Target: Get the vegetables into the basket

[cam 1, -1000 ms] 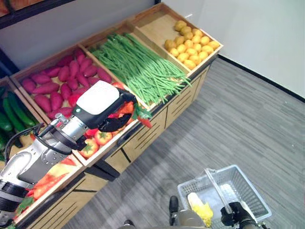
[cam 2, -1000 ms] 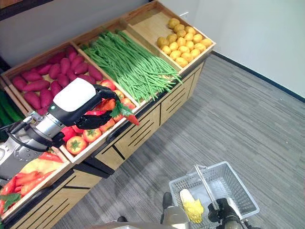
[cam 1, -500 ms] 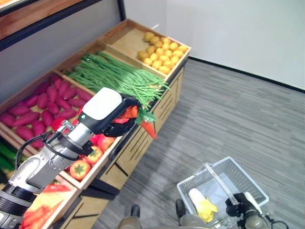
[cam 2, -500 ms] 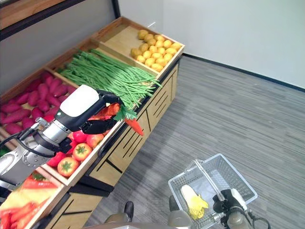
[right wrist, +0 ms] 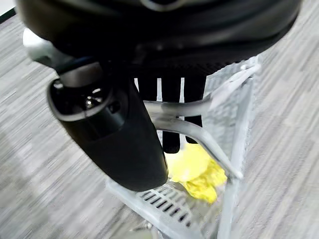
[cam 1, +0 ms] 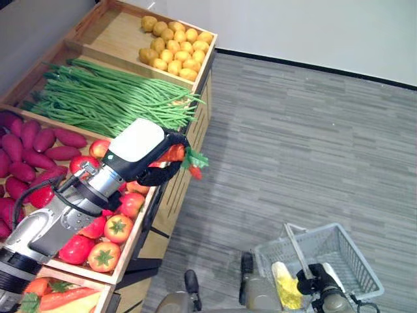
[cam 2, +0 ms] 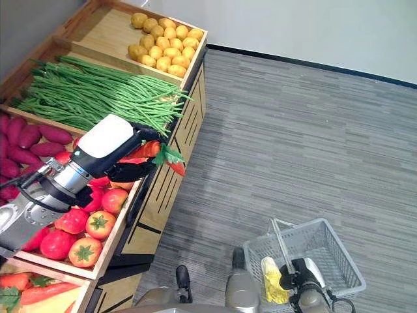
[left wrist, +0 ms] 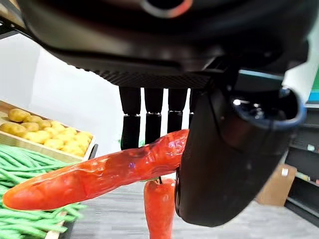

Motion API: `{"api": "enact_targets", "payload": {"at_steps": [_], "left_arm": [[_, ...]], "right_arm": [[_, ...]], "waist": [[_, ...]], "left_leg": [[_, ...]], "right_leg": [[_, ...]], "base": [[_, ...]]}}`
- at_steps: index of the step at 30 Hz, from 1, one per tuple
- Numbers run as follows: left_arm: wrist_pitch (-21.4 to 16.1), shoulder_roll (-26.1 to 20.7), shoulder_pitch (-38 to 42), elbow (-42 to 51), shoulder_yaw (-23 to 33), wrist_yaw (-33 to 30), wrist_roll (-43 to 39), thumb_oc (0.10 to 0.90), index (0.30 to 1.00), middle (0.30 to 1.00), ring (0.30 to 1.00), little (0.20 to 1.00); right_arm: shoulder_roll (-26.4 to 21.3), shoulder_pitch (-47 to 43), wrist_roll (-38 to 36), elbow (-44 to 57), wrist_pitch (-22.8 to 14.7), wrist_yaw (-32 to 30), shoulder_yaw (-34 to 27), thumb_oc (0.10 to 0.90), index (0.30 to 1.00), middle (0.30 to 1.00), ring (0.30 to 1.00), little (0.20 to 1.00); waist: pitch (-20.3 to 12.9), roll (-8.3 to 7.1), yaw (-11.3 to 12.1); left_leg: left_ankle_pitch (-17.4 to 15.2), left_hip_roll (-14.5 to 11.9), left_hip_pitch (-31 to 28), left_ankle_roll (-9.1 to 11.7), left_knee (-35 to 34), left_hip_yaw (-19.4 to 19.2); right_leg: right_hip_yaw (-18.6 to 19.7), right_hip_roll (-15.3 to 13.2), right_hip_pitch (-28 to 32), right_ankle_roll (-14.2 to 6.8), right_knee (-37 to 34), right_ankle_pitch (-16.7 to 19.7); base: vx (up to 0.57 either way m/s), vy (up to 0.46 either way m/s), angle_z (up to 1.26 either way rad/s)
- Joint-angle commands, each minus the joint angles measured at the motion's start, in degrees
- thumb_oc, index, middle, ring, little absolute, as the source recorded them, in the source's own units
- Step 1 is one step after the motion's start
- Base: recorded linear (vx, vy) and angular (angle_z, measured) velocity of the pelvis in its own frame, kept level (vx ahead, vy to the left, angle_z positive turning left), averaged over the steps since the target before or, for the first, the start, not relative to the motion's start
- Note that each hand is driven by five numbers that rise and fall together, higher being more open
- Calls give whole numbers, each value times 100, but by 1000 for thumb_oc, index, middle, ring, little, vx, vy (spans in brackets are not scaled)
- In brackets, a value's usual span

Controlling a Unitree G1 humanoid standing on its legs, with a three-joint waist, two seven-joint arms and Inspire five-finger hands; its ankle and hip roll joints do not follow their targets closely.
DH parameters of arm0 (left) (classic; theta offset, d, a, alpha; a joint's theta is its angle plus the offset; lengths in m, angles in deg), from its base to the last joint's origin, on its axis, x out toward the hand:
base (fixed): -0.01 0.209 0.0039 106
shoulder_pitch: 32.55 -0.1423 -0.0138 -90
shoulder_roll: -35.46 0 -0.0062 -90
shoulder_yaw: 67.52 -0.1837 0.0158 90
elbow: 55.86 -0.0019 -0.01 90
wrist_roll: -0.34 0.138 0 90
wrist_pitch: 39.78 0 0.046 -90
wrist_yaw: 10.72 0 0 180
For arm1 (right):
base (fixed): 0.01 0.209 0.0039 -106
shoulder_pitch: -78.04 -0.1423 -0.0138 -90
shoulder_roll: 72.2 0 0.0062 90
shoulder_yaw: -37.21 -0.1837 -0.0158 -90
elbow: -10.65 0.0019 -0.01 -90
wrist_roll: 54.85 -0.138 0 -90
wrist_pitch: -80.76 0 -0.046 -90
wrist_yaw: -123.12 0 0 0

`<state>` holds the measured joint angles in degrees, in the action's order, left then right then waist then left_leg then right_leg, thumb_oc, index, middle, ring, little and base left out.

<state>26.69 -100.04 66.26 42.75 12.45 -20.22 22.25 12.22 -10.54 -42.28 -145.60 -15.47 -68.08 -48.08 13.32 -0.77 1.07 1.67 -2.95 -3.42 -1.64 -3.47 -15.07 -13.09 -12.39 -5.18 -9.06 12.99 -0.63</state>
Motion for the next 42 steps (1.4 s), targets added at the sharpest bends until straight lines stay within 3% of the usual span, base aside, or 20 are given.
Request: {"api": "enact_targets", "payload": {"at_steps": [1, 5, 7, 8, 11, 12, 13, 14, 16, 19, 23, 32, 42], "left_arm": [[-114, -37, 336, 352, 754, -342, -315, 400, 300, 300, 300, 300], [-115, 73, 227, 327, 783, -341, -325, 400, 300, 300, 300, 300], [-106, 161, 124, 306, 824, -335, -336, 400, 300, 300, 300, 300], [-108, 416, 171, 275, 742, -351, -369, 400, 300, 300, 300, 300], [-116, 530, 298, 229, 608, -351, -399, 400, 300, 300, 300, 300], [-127, 549, 338, 203, 520, -354, -385, 400, 300, 300, 300, 300], [-152, 587, 381, 216, 395, -386, -370, 400, 300, 300, 300, 300], [-152, 588, 383, 214, 393, -387, -370, 400, 300, 300, 300, 300], [-145, 590, 348, 232, 377, -496, -318, 400, 300, 300, 300, 300], [-159, 583, 327, 229, 397, -588, -310, 400, 300, 300, 300, 300], [-195, 607, 402, 279, 252, -484, -418, 400, 300, 300, 300, 300], [-283, 420, 564, 300, -67, -251, -675, 400, 300, 300, 300, 300], [-252, 930, 1088, 186, -801, 26, -1195, 400, 300, 300, 300, 300]], "right_arm": [[-300, 2, -47, 409, -249, -186, 115, 400, 300, 300, 300, 300], [-334, 43, -52, 453, -261, -197, 126, 400, 300, 300, 300, 300], [-423, 51, -41, 597, -266, -209, 148, 400, 300, 300, 300, 300], [-686, 45, -47, 1032, -339, -272, 135, 400, 300, 300, 300, 300], [-814, 36, -71, 1206, -377, -310, 111, 400, 300, 300, 300, 300], [-881, 4, -68, 1256, -398, -312, 125, 400, 300, 300, 300, 300], [-1014, -146, -92, 1268, -414, -354, 113, 400, 300, 300, 300, 300], [-1014, -146, -92, 1268, -414, -354, 112, 400, 300, 300, 300, 300], [-1172, -255, -78, 1607, -464, -375, 152, 400, 300, 300, 300, 300], [-1271, -341, -27, 1836, -510, -387, 225, 400, 300, 300, 300, 300], [-1399, -334, 0, 2282, -544, -396, 184, 400, 300, 300, 300, 300], [-1762, -871, 81, 3069, -635, -299, 404, 400, 300, 300, 300, 300], [-1915, -1695, -68, 3935, -738, -272, 751, 400, 300, 300, 300, 300]], "waist": [[-663, -182, -64], [-700, -175, -110], [-688, -127, -139], [-599, -37, -195], [-524, -9, -227], [-485, 2, -227], [-454, 31, -143], [-457, 31, -146], [-468, 51, -58], [-493, 78, -19], [-580, 142, -76], [-784, 32, -38], [-968, -58, -35]], "left_leg": [[-43, 54, 230, 279, 113, 8], [6, -57, 195, 383, 159, -68], [126, -222, 175, 521, 153, -132], [265, -491, 276, 737, 448, -115], [235, -582, 387, 817, 778, -66], [185, -582, 368, 840, 840, 46], [248, -474, 443, 857, 837, 511], [249, -473, 446, 856, 836, 514], [243, -315, 538, 830, 529, 1220], [228, -218, 567, 772, 406, 1545], [258, -229, 349, 702, 154, 1395], [87, -65, -44, 556, -153, 1087], [39, -30, -97, 529, -153, 1117]], "right_leg": [[161, -13, 389, -98, -762, 559], [153, 146, 540, -53, -1186, 501], [206, 326, 688, 18, -1536, 535], [220, 556, 832, 163, -1721, 462], [215, 612, 889, 238, -1737, 427], [245, 634, 935, 252, -1741, 390], [348, 638, 899, 272, -1747, 414], [344, 637, 896, 272, -1747, 413], [519, 617, 802, 234, -1733, 470], [679, 642, 713, 220, -1719, 502], [727, 630, 760, 203, -1742, 498], [1025, 454, 745, 35, -1794, 622], [962, 391, 817, 24, -1799, 623]], "base": [[33, -170, -27], [11, -166, -39], [-55, -423, -40], [-59, -421, -26], [-37, -215, -15], [-30, -79, -16], [-16, -46, -26], [-24, -10, -35], [3, 5, -26], [33, 11, -41], [70, 86, -22], [41, 107, -21], [9, 14, 2]]}}
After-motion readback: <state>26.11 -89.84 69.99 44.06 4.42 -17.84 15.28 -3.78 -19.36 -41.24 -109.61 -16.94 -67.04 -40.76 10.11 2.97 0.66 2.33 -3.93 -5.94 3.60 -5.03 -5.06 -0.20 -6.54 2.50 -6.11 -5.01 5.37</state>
